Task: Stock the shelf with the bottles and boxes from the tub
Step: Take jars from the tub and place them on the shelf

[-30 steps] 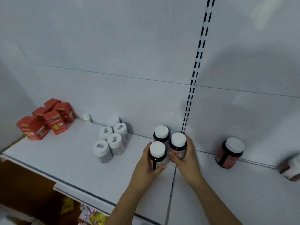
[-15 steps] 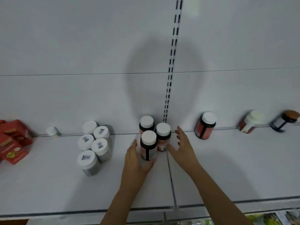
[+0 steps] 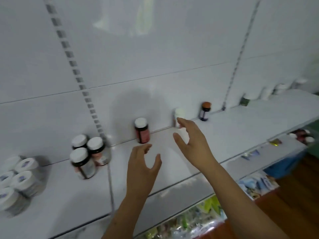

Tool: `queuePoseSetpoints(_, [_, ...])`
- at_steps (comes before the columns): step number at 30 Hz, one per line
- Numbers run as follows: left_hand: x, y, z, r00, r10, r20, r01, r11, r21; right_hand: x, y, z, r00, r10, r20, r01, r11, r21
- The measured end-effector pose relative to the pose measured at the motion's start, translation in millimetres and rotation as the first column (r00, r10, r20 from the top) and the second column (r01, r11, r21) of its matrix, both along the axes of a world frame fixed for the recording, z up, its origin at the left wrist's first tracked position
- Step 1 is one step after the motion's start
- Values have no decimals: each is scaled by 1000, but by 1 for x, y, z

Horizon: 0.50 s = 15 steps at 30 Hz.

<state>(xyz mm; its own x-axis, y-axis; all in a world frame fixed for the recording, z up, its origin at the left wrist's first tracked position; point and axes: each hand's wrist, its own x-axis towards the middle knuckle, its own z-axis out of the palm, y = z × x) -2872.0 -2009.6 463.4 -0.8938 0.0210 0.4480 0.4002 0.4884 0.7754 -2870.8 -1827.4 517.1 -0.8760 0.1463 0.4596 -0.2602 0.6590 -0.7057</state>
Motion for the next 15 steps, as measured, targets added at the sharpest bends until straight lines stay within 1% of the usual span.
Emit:
queuePoseSetpoints(4, [37, 122, -10, 973, -223, 61, 226, 973, -47, 67, 118, 8, 981, -192, 1, 191, 981, 33])
queuePoseSetpoints(7, [74, 203, -17, 919, -380, 107, 389, 919, -70, 123, 196, 8, 950, -313, 17, 312, 949, 41])
queuePoseSetpoints(9, [98, 248, -22, 873, -475, 111, 485, 870, -89, 159, 240, 8, 925, -379, 36, 378, 925, 36])
queuePoseSetpoints(12, [129, 307, -29, 805, -583, 113, 593, 787, -170, 208, 295, 10, 875, -484, 29, 481, 874, 63])
queuePoseSetpoints(15, [153, 357, -34, 713, -687, 142, 699, 677, -231, 248, 339, 11, 822, -568, 40, 563, 821, 94])
